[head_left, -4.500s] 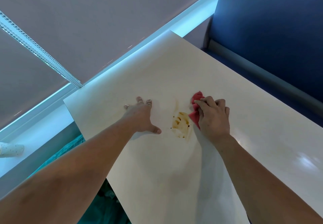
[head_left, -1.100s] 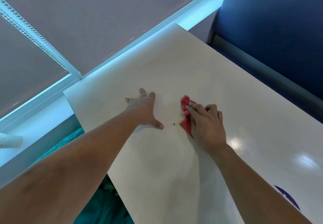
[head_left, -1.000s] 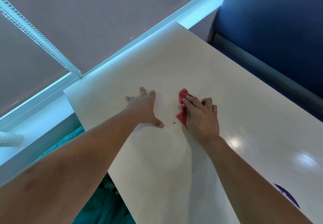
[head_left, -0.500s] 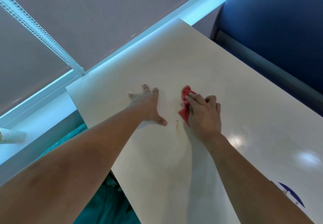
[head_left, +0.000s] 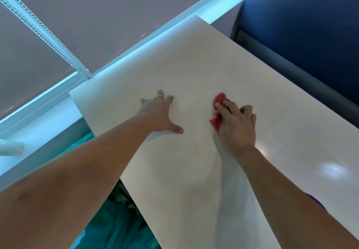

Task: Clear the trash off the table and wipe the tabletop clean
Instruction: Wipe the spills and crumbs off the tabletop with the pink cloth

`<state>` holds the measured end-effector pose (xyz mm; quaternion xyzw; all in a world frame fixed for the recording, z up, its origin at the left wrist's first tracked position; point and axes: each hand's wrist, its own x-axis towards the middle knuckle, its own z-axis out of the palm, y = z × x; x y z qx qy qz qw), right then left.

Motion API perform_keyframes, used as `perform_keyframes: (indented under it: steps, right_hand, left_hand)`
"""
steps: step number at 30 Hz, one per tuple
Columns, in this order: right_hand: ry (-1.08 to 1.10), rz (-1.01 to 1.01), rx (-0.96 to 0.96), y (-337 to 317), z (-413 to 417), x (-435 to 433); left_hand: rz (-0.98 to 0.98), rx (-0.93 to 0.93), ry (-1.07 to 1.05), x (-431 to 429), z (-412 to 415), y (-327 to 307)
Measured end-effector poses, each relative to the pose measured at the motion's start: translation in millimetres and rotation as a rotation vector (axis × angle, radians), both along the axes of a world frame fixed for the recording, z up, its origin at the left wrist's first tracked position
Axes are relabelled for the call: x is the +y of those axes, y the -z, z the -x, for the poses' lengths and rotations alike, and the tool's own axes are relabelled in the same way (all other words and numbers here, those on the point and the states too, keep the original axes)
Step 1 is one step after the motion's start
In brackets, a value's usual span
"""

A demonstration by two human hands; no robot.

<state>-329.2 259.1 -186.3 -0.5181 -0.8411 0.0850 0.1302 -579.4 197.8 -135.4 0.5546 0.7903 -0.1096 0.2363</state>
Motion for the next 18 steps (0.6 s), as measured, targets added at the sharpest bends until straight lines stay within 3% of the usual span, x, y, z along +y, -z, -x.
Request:
perform_keyframes:
  steps: [3,5,9,14,18]
  right_hand:
    - [-0.219,-0.058,-0.063,13.2,8.1,-48.3]
    - [-0.303,-0.073,-0.074,23.2,-17.0,-73.1]
    - [-0.3,-0.137,-0.193,20.8,-61.7,-47.2]
    - [-0.176,-0.196,-0.327,3.1,-16.8,-23.5]
    - [-0.33,-0.199,-0.356,-1.9,-18.0,-60.1]
  left_hand:
    - [-0.128,-0.045,-0.024,-41.4,5.3,10.5]
    - [-0.111,-0.044,-0.015,-61.4,4.7,16.0]
    - [-0.01,0.002,0.041,-45.7,5.3,12.8]
    - [0.03,0.007,0.036,-36.3,2.3,11.9]
    - [0.036,0.007,0.032,-37.6,4.2,14.0]
